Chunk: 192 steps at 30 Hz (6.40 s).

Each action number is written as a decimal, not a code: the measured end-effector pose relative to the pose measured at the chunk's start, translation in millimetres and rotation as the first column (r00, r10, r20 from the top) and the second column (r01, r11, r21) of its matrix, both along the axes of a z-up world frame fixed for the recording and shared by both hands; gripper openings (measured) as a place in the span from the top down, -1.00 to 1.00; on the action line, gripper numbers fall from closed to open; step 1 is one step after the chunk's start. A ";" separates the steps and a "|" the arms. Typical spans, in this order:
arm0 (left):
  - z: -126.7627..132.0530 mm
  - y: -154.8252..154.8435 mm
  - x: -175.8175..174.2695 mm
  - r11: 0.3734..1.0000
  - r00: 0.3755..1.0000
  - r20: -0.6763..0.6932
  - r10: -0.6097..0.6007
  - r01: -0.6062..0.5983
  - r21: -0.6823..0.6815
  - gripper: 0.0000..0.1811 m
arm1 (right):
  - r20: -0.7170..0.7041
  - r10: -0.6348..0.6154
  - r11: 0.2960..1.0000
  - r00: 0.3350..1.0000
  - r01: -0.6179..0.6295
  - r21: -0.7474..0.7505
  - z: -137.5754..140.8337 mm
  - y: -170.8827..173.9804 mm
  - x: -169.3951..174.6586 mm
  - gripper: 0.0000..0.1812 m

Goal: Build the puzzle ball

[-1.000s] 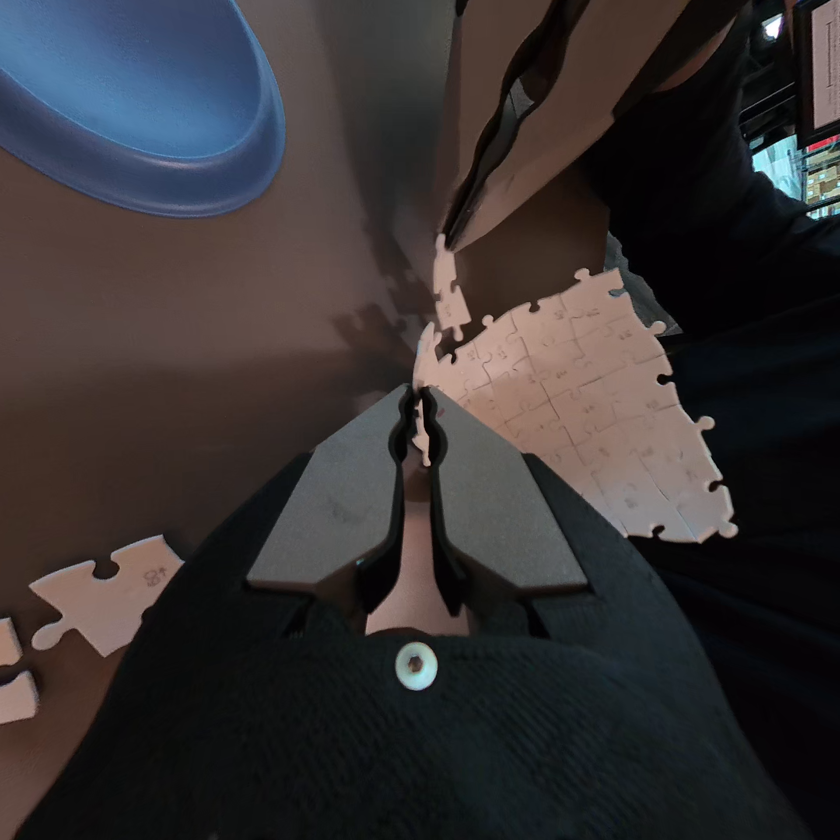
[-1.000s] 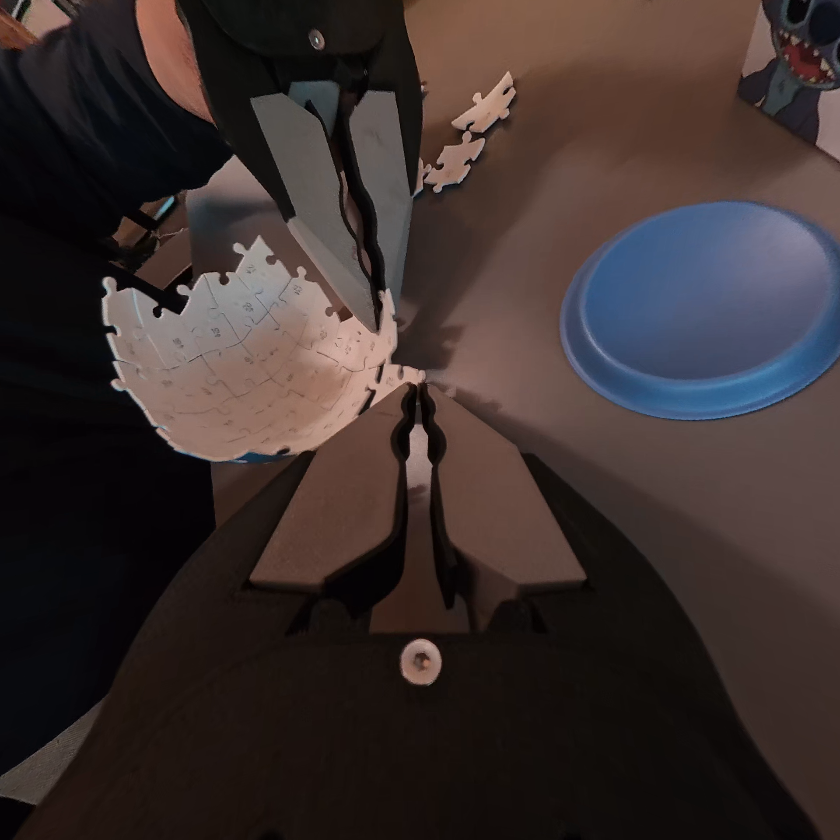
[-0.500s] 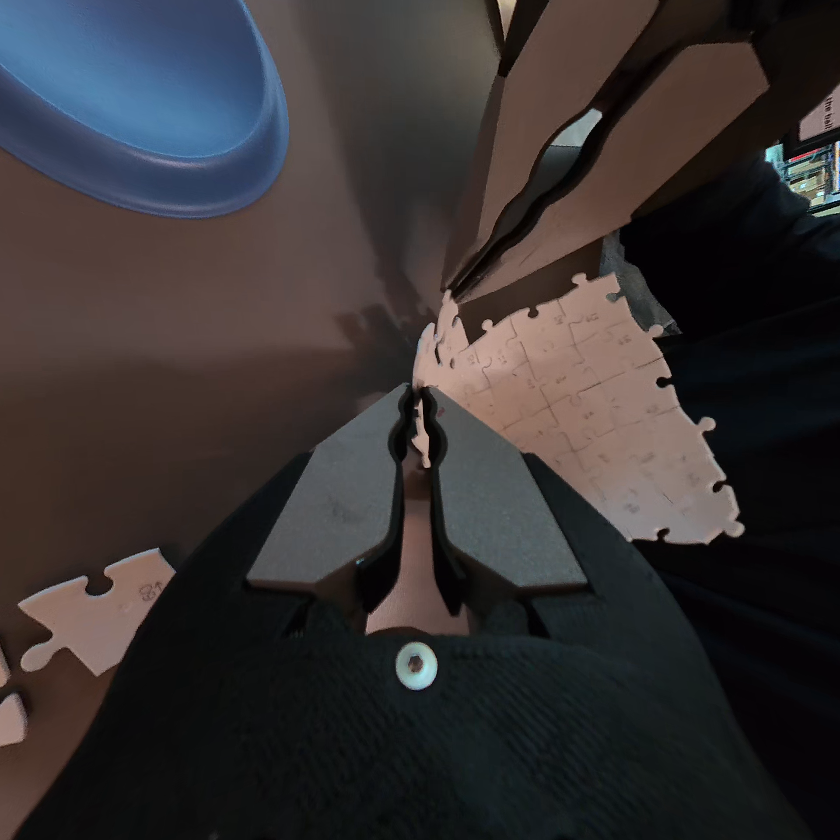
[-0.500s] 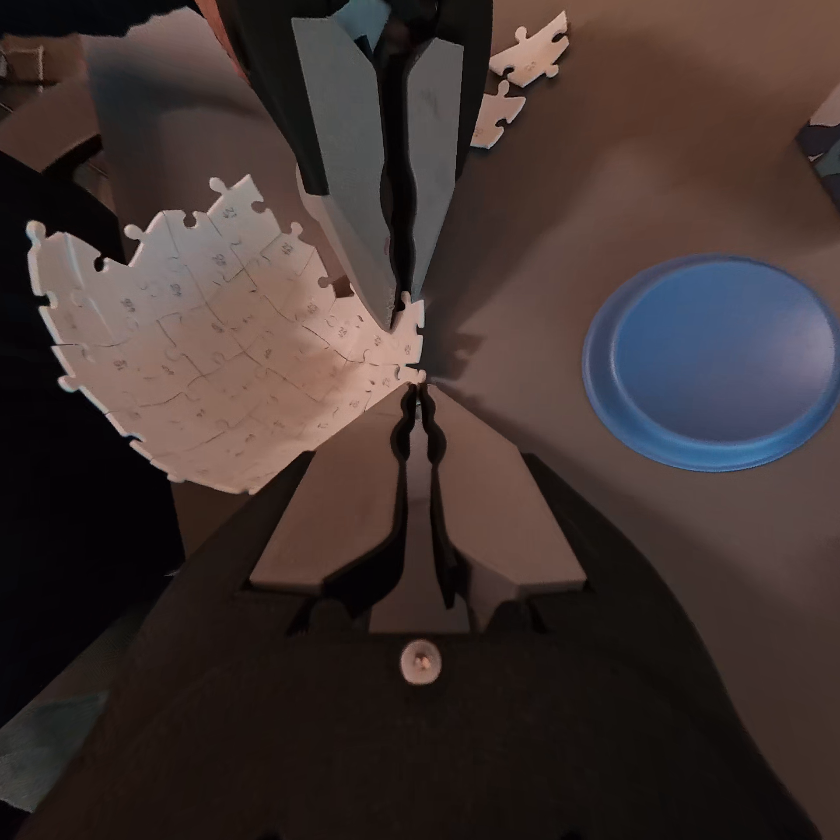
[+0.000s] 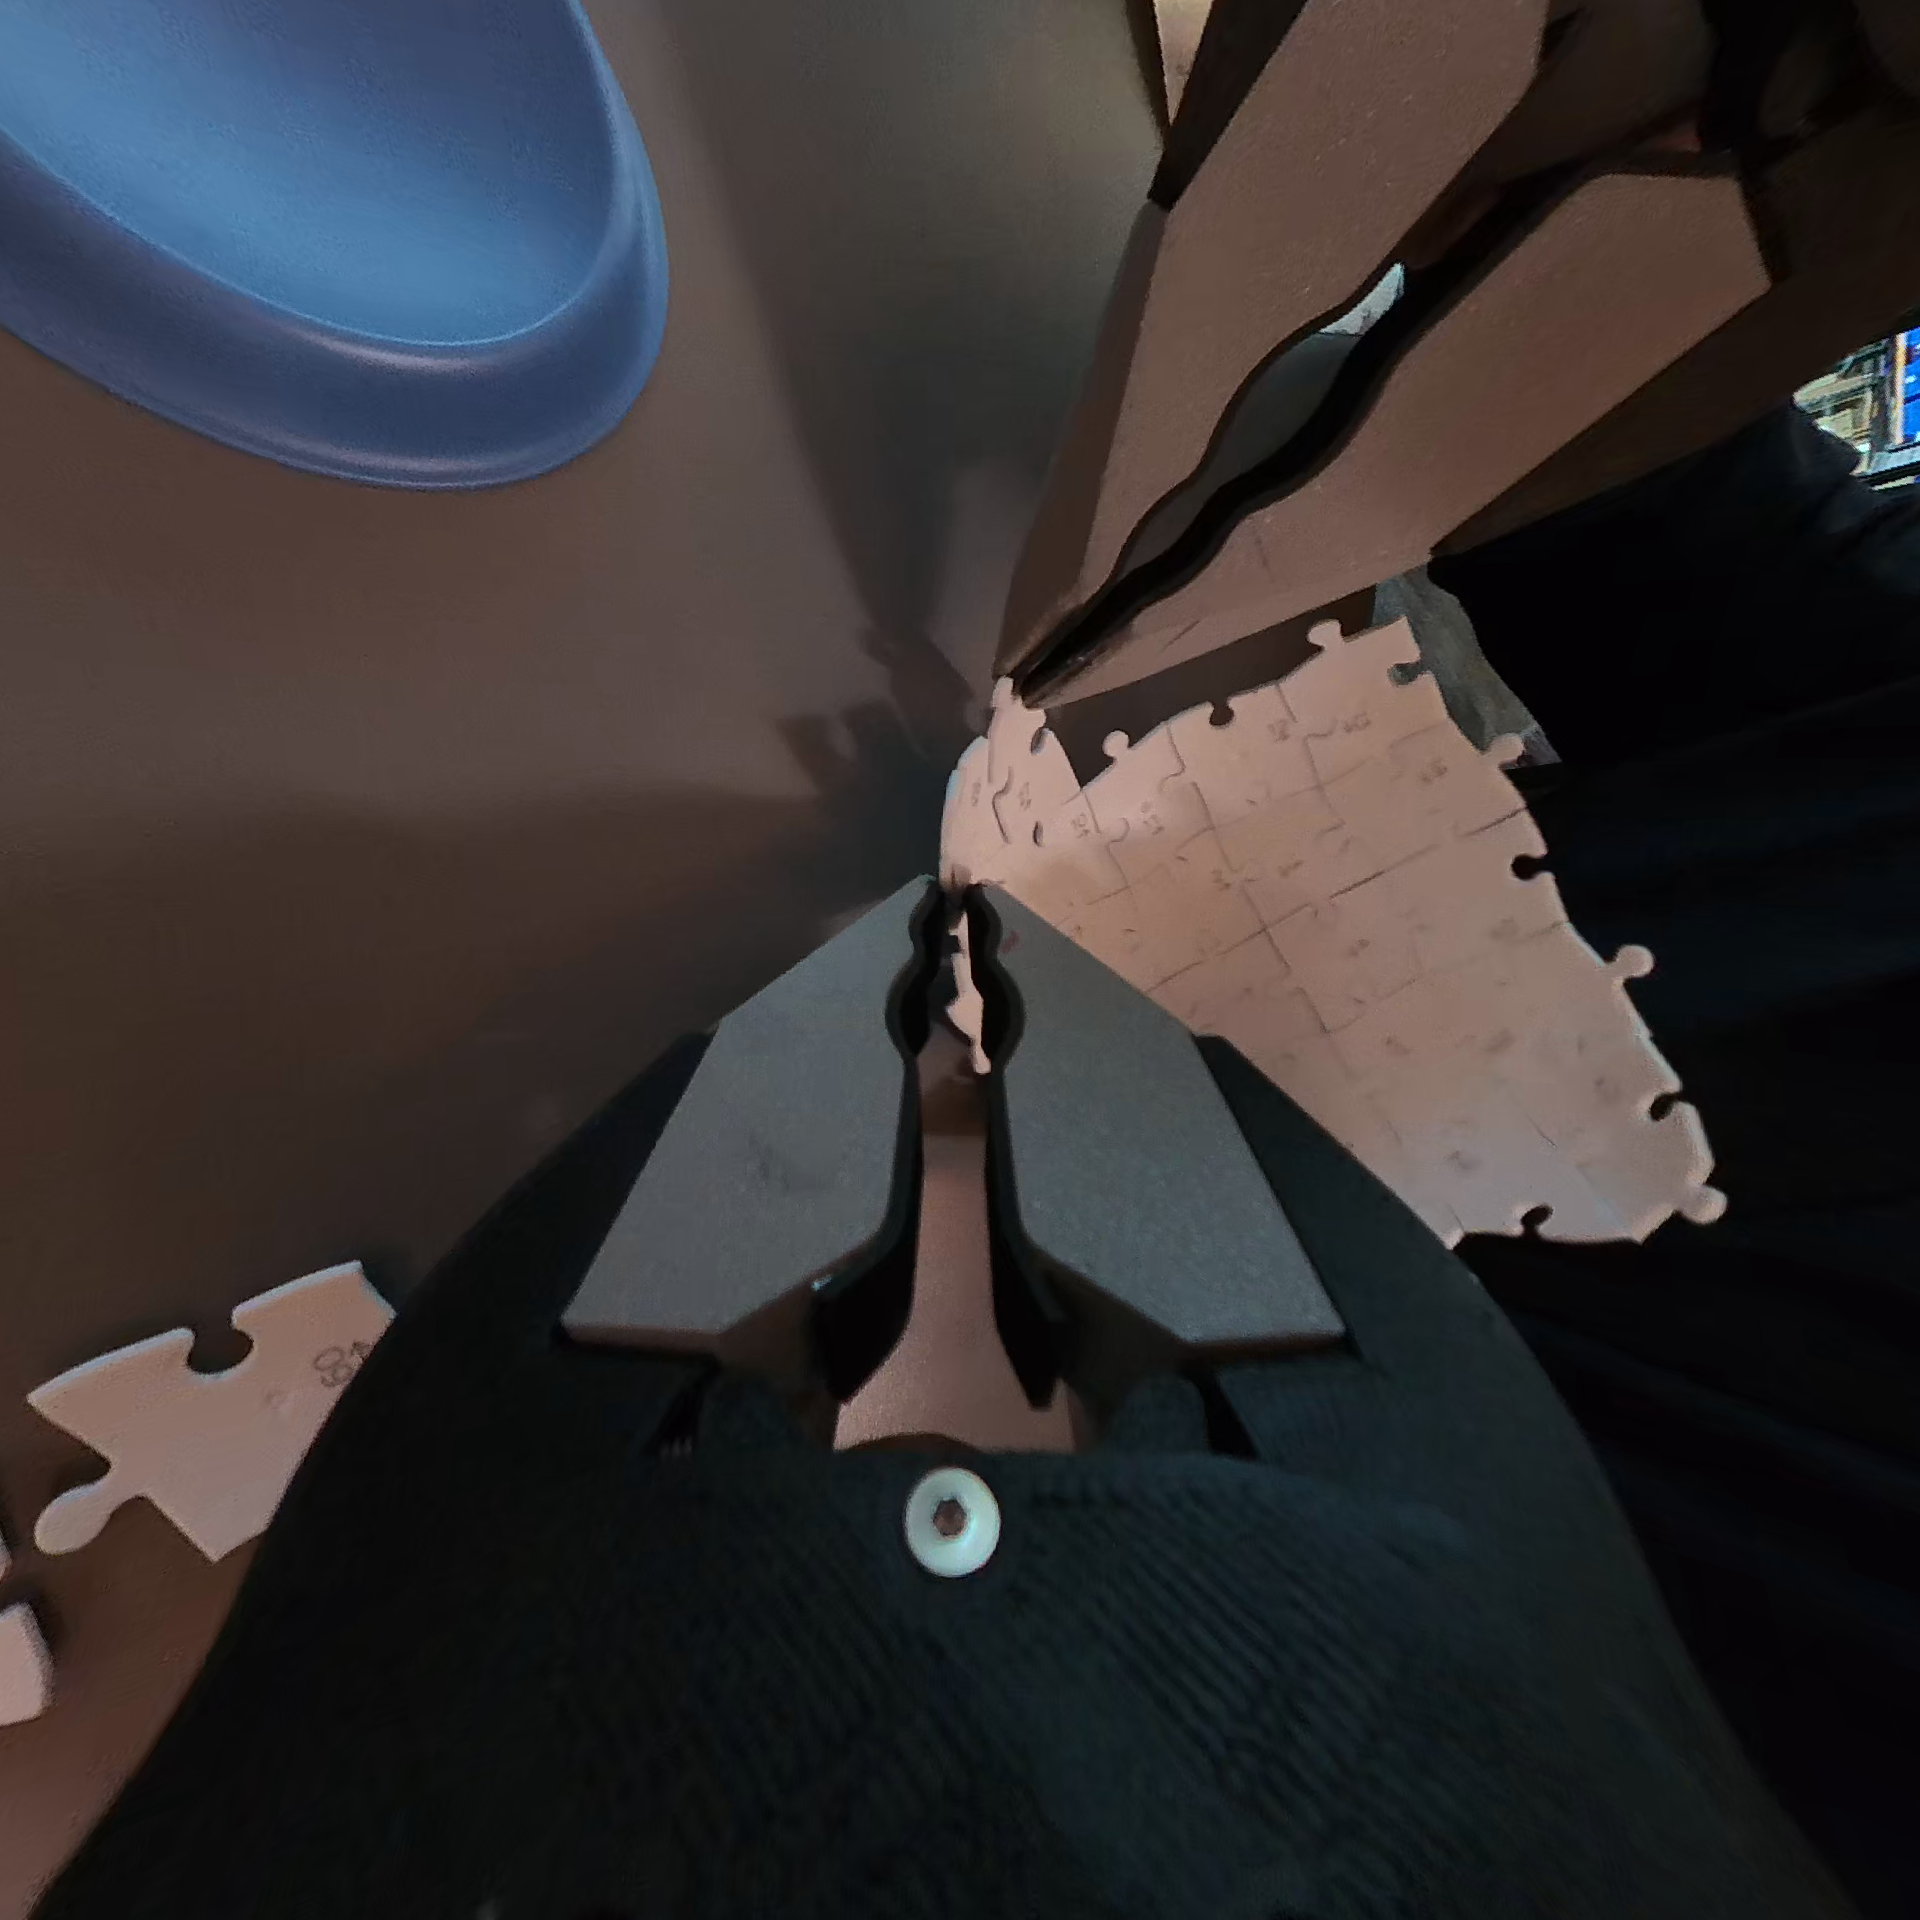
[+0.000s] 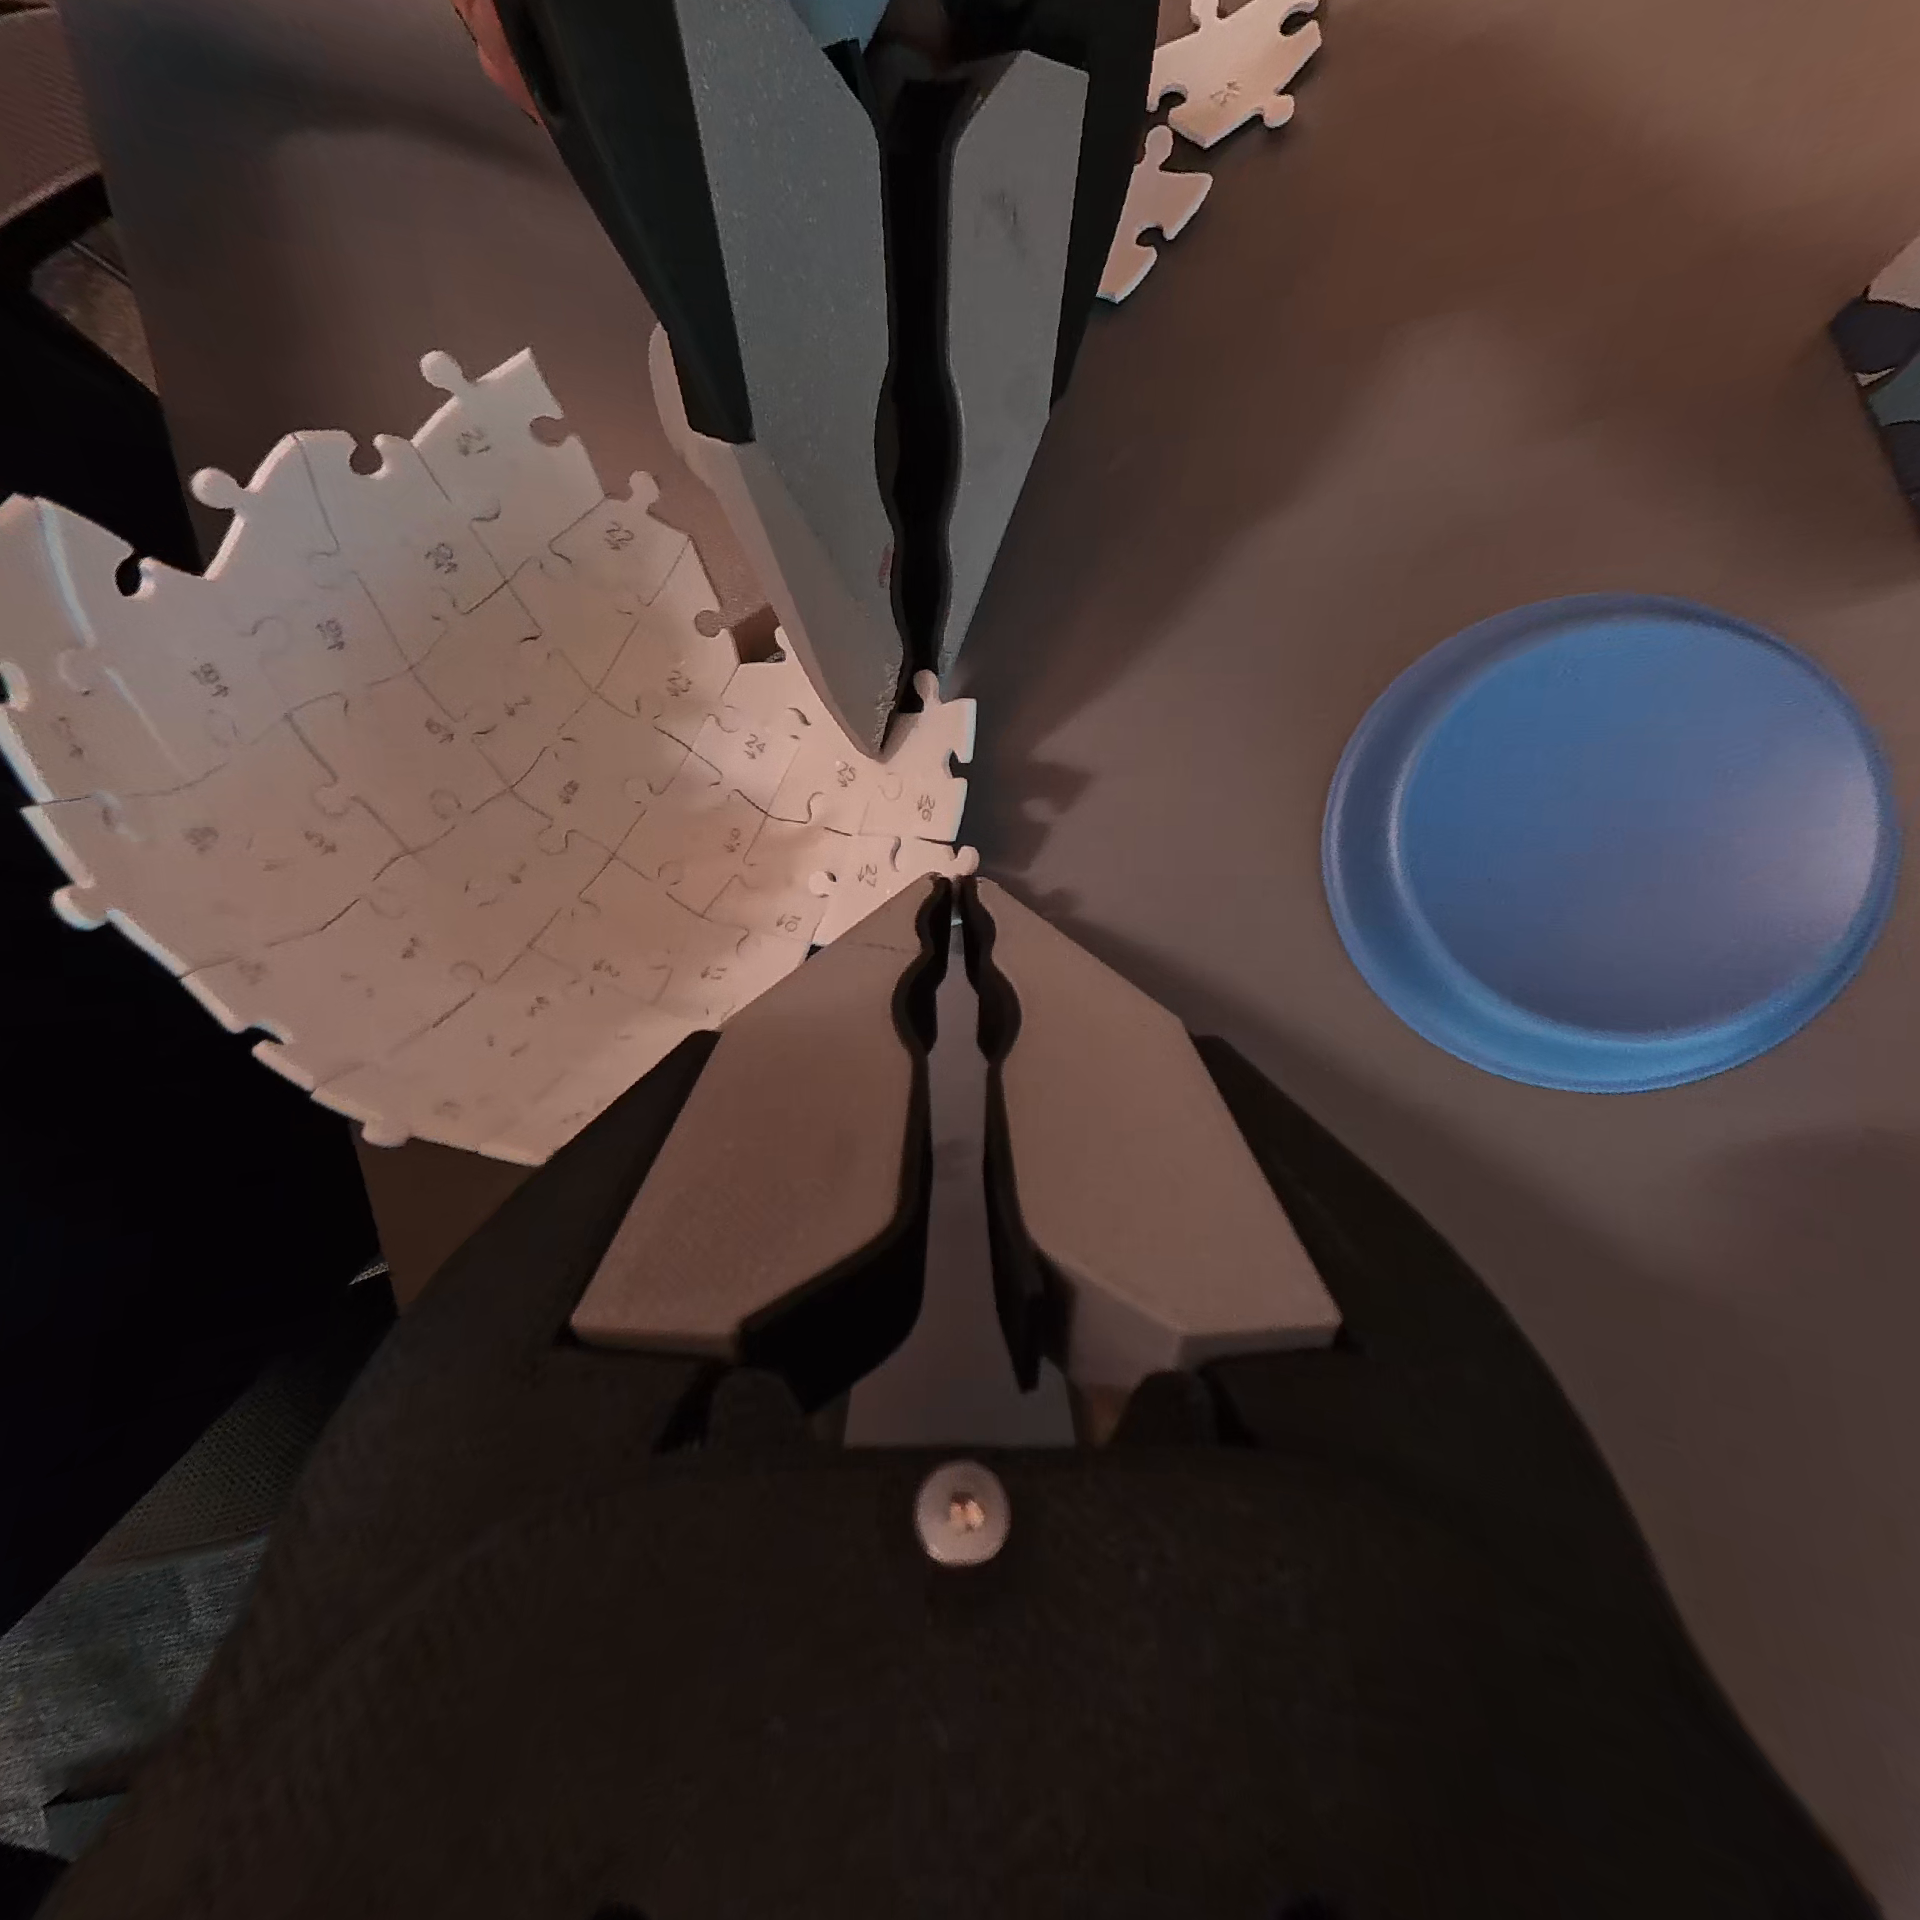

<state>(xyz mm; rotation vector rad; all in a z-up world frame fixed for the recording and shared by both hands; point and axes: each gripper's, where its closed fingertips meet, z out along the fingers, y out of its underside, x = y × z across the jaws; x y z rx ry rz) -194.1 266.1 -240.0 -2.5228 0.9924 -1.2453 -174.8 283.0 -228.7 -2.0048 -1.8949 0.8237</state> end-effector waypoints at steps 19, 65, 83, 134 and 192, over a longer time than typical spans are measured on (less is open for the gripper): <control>0.6 1.7 -1.0 1.000 1.000 0.005 0.024 -0.024 0.009 0.97 | 0.035 0.001 0.995 0.999 -0.005 0.101 -0.5 0.1 -3.6 1.00; 19.0 -10.0 13.7 0.738 0.925 -0.300 -0.235 0.370 0.564 1.00 | 0.050 -0.028 0.969 0.998 0.015 0.247 0.8 -0.2 -6.8 1.00; 4.7 -7.4 15.0 0.684 0.896 -0.370 -0.246 0.431 0.588 1.00 | 0.034 -0.036 0.979 0.999 0.029 0.201 -2.2 1.1 -6.8 1.00; 64.5 -4.5 -41.0 0.808 0.995 -0.099 0.022 0.040 0.587 1.00 | -0.138 -0.213 0.976 0.967 0.205 -0.071 7.0 8.2 4.6 0.90; 28.7 -25.8 -44.1 0.928 0.997 0.076 0.020 -0.047 0.369 1.00 | -0.353 0.079 0.980 0.932 -0.136 -0.142 10.8 -35.0 -56.3 1.00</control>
